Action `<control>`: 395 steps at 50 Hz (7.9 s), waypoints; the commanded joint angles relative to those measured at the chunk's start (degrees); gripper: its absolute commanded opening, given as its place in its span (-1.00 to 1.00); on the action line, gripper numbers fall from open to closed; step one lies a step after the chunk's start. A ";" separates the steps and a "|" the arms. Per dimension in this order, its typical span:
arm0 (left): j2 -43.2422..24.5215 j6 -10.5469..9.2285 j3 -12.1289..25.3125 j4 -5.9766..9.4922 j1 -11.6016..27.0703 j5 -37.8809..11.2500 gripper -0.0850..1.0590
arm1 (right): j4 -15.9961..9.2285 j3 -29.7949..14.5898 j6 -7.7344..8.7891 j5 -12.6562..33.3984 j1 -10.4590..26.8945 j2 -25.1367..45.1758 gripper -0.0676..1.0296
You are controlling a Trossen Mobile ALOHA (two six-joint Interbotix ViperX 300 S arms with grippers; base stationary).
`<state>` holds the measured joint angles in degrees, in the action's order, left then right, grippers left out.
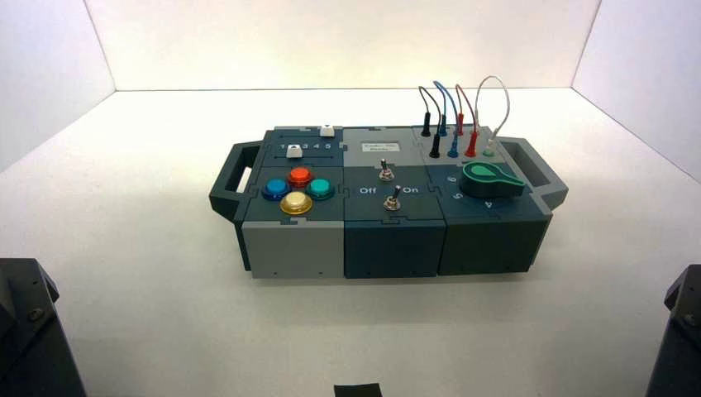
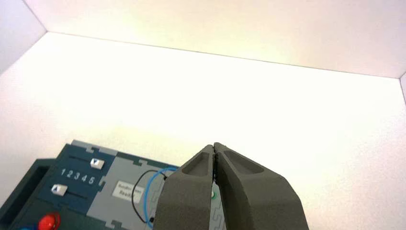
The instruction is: Pull the blue wire.
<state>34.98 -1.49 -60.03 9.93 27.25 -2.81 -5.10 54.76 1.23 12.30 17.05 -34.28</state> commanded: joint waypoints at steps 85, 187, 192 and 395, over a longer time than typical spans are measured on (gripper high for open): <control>-13.36 2.46 14.24 -0.35 -5.10 -0.18 -0.90 | 1.14 -6.59 0.62 -8.26 0.97 13.62 -0.91; -18.54 -10.55 14.41 -0.53 8.00 9.93 -0.90 | -5.89 6.06 -0.79 -20.48 0.97 6.59 -0.80; -19.34 -9.76 15.56 -0.70 7.65 10.02 -0.90 | -5.89 5.98 -0.88 -21.09 0.97 8.53 -0.79; -15.29 -7.21 18.63 -0.62 5.10 -24.70 -0.80 | -12.22 -5.27 -0.79 2.81 16.00 16.70 -0.52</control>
<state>19.25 -9.32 -42.98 9.40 32.08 -27.77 -17.14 51.06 0.35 15.47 32.96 -16.96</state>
